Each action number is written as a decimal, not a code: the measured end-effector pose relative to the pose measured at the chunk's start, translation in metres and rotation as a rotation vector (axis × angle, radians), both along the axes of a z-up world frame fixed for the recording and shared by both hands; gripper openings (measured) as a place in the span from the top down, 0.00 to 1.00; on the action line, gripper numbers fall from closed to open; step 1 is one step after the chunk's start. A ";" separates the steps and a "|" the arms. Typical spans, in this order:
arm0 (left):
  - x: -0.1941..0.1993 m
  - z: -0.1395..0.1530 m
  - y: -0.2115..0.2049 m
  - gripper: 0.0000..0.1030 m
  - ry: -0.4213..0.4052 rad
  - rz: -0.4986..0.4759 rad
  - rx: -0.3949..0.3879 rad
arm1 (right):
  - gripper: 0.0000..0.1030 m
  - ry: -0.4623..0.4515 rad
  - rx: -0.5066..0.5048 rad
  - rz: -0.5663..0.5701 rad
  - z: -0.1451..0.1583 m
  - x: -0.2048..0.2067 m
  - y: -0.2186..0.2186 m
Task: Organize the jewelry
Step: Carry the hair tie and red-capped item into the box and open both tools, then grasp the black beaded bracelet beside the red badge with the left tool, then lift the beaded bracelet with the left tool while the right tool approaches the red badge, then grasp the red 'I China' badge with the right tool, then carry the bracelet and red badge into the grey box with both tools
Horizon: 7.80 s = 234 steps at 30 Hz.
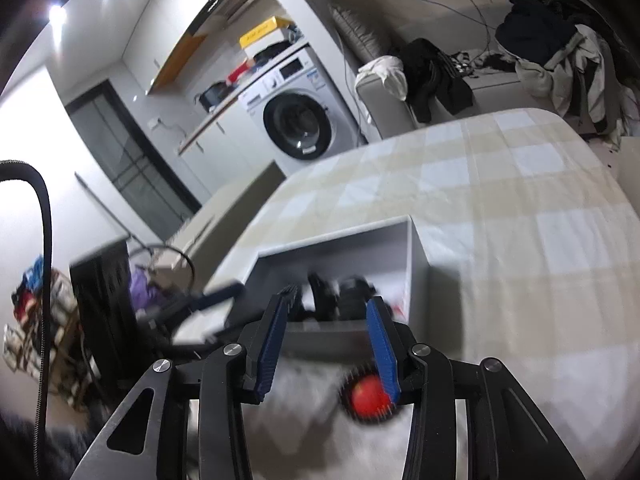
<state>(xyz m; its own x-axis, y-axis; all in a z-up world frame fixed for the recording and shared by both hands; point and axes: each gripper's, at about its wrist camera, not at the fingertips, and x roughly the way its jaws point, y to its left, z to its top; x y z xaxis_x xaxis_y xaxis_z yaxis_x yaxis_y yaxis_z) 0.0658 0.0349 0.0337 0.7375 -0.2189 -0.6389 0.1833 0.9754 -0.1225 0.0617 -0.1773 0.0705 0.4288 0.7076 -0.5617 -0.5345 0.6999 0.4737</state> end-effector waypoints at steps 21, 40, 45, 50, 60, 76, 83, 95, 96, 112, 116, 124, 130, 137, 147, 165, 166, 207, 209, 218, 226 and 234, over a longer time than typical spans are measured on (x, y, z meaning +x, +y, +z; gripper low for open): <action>0.003 -0.038 -0.042 0.25 0.185 -0.078 -0.106 | 0.15 0.018 -0.088 0.036 -0.036 -0.016 -0.035; 0.013 -0.044 -0.062 0.94 0.201 -0.091 -0.098 | 0.15 0.028 -0.065 0.019 -0.039 -0.013 -0.037; 0.010 -0.042 -0.060 0.96 0.195 -0.095 -0.110 | 0.15 0.028 -0.066 0.014 -0.039 -0.013 -0.037; 0.004 -0.039 -0.058 0.96 0.182 -0.103 -0.108 | 0.15 0.027 -0.060 0.009 -0.038 -0.014 -0.037; -0.003 -0.040 -0.056 0.96 0.186 -0.108 -0.074 | 0.15 0.028 -0.064 0.012 -0.038 -0.014 -0.037; -0.003 -0.045 -0.057 0.90 0.208 -0.113 -0.055 | 0.15 0.030 -0.066 0.023 -0.039 -0.016 -0.032; -0.001 -0.047 -0.059 0.90 0.202 -0.100 -0.025 | 0.15 0.031 -0.067 0.024 -0.039 -0.017 -0.031; -0.014 -0.033 -0.052 0.96 0.139 -0.125 -0.064 | 0.15 0.035 -0.072 0.043 -0.042 -0.018 -0.026; -0.017 -0.031 -0.050 0.96 0.132 -0.123 -0.066 | 0.15 0.035 -0.074 0.047 -0.042 -0.019 -0.025; -0.043 -0.018 -0.012 0.96 0.075 -0.010 -0.079 | 0.22 0.026 -0.167 0.154 -0.049 -0.016 0.018; -0.039 -0.023 -0.008 0.96 0.086 0.005 -0.084 | 0.27 0.016 -0.201 0.162 -0.050 -0.015 0.027; -0.039 -0.026 -0.005 0.96 0.090 0.010 -0.092 | 0.37 0.006 -0.265 0.157 -0.055 -0.008 0.037; -0.041 -0.027 -0.002 0.96 0.092 0.015 -0.090 | 0.37 0.003 -0.263 0.158 -0.054 -0.008 0.039; -0.041 -0.028 -0.002 0.96 0.097 0.015 -0.091 | 0.38 0.004 -0.267 0.153 -0.055 -0.008 0.040; -0.041 -0.028 -0.003 0.96 0.098 0.014 -0.090 | 0.39 0.004 -0.269 0.152 -0.055 -0.009 0.040; -0.036 -0.033 0.001 0.96 0.109 0.030 -0.091 | 0.43 -0.025 -0.354 0.141 -0.060 -0.015 0.052; -0.036 -0.033 0.001 0.96 0.110 0.030 -0.091 | 0.44 -0.026 -0.358 0.141 -0.061 -0.014 0.052; -0.047 -0.004 0.003 0.96 0.029 0.026 -0.097 | 0.61 -0.093 -0.266 0.147 -0.035 -0.029 0.041; -0.047 0.002 0.004 0.96 0.008 0.027 -0.097 | 0.61 -0.095 -0.206 0.145 -0.023 -0.029 0.035; -0.014 0.013 0.012 0.96 -0.052 0.048 -0.089 | 0.61 -0.100 -0.136 0.062 0.001 0.000 0.038; 0.021 0.001 0.015 0.96 -0.017 0.073 -0.060 | 0.61 -0.002 -0.091 0.040 -0.012 0.033 0.053; 0.031 -0.009 0.008 0.96 0.022 0.065 -0.037 | 0.60 0.047 -0.094 0.051 -0.023 0.046 0.063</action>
<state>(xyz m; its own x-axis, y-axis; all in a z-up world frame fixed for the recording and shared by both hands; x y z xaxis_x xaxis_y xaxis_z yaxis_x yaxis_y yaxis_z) 0.0965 0.0425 0.0248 0.7367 -0.1947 -0.6476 0.1165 0.9799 -0.1620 0.1073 -0.1138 0.0479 0.3652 0.6709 -0.6454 -0.5489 0.7151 0.4328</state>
